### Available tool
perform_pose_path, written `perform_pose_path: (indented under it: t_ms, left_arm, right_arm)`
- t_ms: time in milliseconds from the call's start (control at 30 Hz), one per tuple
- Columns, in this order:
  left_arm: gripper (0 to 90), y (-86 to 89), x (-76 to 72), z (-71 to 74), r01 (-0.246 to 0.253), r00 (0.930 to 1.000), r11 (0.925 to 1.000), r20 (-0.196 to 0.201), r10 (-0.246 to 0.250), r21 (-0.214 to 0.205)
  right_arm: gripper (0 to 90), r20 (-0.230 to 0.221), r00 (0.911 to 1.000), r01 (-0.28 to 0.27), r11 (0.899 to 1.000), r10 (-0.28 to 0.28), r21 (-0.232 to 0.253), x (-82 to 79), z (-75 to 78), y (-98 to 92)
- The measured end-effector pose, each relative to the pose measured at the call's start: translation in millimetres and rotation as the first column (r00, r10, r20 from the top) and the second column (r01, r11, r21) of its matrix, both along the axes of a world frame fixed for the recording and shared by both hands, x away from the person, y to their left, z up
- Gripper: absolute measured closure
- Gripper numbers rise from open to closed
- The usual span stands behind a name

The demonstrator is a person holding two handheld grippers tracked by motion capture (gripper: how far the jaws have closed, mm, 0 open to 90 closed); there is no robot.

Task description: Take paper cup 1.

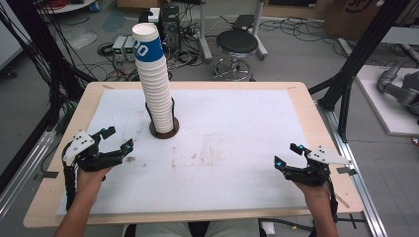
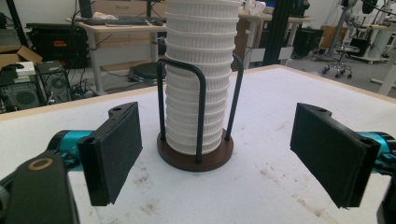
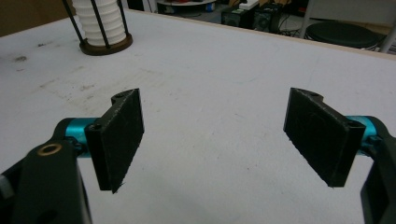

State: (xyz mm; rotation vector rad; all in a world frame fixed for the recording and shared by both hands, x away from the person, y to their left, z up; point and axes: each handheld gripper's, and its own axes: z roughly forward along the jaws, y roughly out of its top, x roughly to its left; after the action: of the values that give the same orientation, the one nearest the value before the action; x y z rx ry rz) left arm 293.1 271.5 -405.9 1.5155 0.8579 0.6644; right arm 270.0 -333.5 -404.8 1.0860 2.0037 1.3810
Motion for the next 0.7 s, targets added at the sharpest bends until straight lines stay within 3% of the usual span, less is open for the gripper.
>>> perform_pose_path:
  t_ms: [500,700]
  left_arm:
    - [16.5,2.1,3.5,0.0,-0.008,0.9997,0.9999,-0.024,0.008,-0.01]
    - [16.4,2.1,3.4,8.2,0.013,0.9994,0.9995,-0.03,-0.014,-0.028]
  right_arm:
    - [20.5,-0.004,0.9999,-0.011,1.0,0.011,0.013,6.1,-4.3,1.8]
    - [20.5,-0.009,0.9995,-0.031,0.999,0.031,-0.018,4.9,-4.6,7.0]
